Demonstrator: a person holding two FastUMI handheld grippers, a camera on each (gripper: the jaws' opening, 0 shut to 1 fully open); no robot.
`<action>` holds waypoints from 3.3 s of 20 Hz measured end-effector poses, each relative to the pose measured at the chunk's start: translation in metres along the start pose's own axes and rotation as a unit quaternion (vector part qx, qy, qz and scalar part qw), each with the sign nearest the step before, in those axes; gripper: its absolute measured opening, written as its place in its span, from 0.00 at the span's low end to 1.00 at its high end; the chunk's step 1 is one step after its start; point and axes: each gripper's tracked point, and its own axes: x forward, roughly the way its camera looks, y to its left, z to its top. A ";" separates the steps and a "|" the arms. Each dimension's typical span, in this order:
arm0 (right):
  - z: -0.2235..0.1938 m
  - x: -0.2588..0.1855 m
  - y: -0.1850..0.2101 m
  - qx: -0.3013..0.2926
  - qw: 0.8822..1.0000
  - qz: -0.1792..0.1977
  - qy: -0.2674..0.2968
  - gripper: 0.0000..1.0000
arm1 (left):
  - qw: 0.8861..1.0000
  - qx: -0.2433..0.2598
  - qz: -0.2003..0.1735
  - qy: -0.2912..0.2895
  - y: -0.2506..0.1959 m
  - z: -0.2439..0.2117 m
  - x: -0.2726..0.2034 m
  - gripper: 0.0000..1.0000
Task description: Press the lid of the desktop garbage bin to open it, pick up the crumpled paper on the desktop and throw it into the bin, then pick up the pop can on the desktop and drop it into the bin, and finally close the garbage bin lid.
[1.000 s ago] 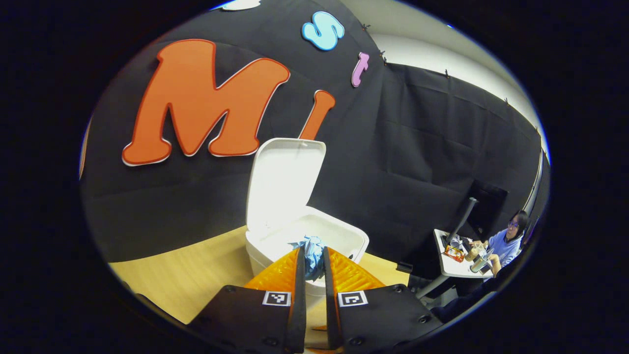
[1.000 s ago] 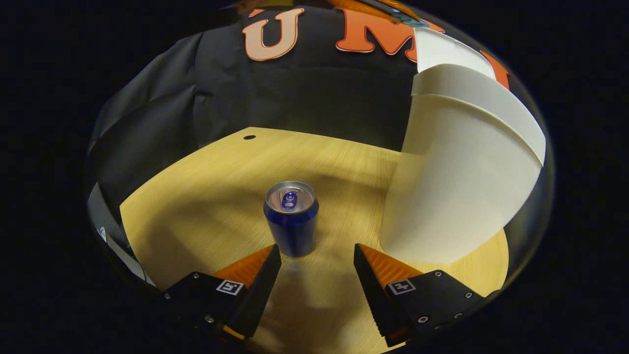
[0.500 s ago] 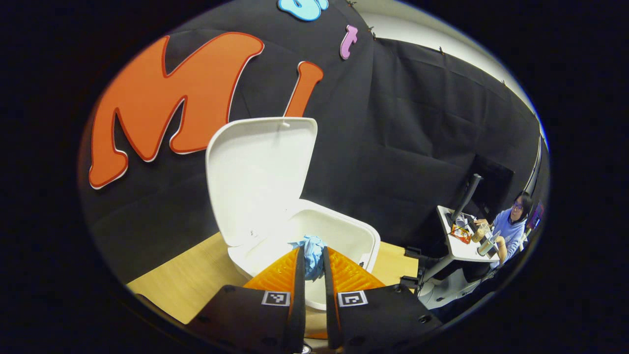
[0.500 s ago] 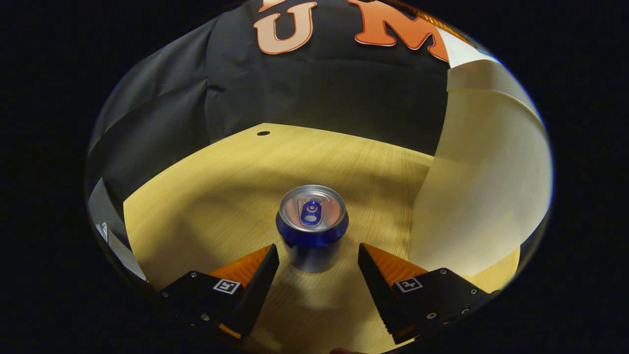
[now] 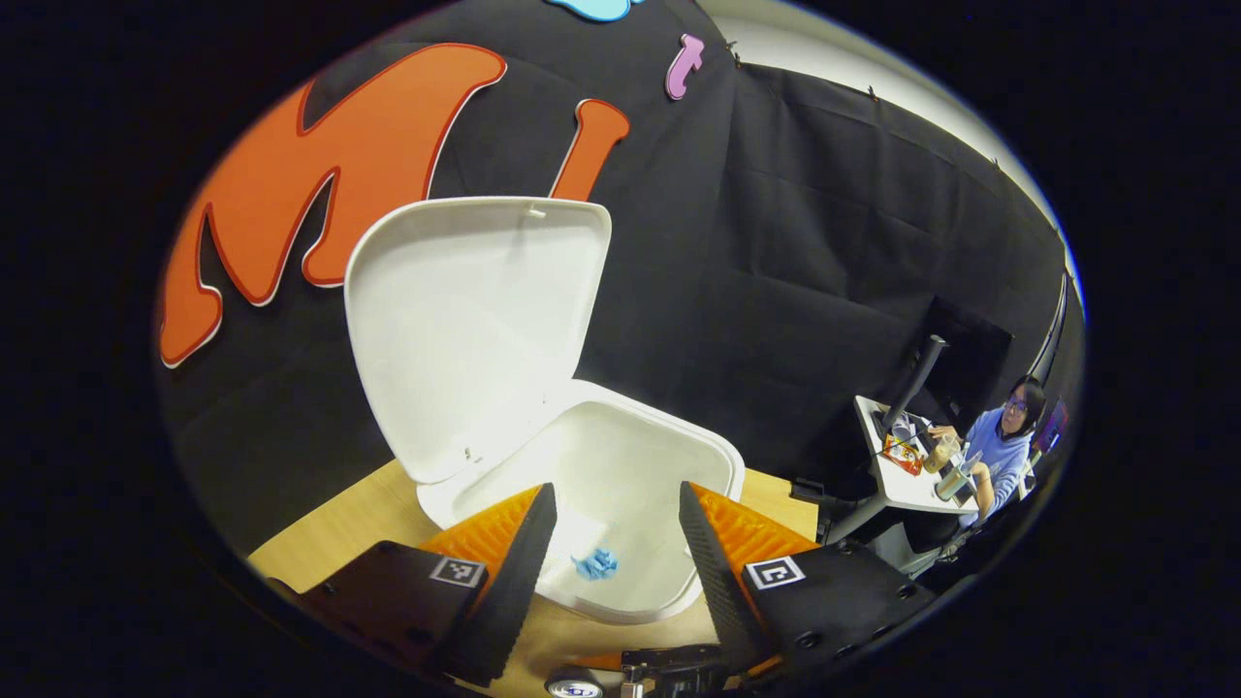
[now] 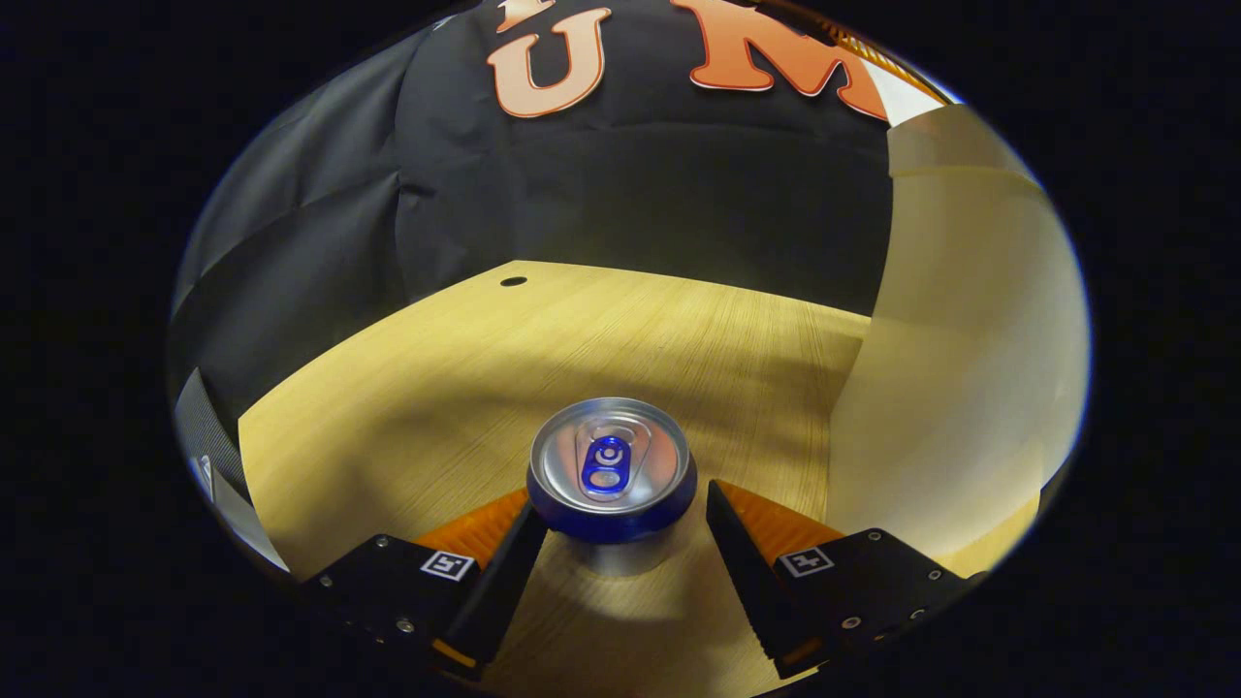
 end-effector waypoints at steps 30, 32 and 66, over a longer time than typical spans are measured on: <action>0.097 -0.198 -0.084 0.011 0.994 -0.091 -0.064 0.80 | 0.970 -0.014 0.212 -0.116 0.064 -0.030 -0.169 0.96; 0.110 -0.215 -0.096 0.011 0.992 -0.098 -0.075 0.80 | 0.969 -0.017 0.222 -0.105 0.065 -0.045 -0.164 0.96; 0.211 -0.168 -0.246 0.002 0.985 -0.132 -0.113 0.82 | 0.838 -0.223 0.496 -0.043 0.019 -0.280 -0.303 0.96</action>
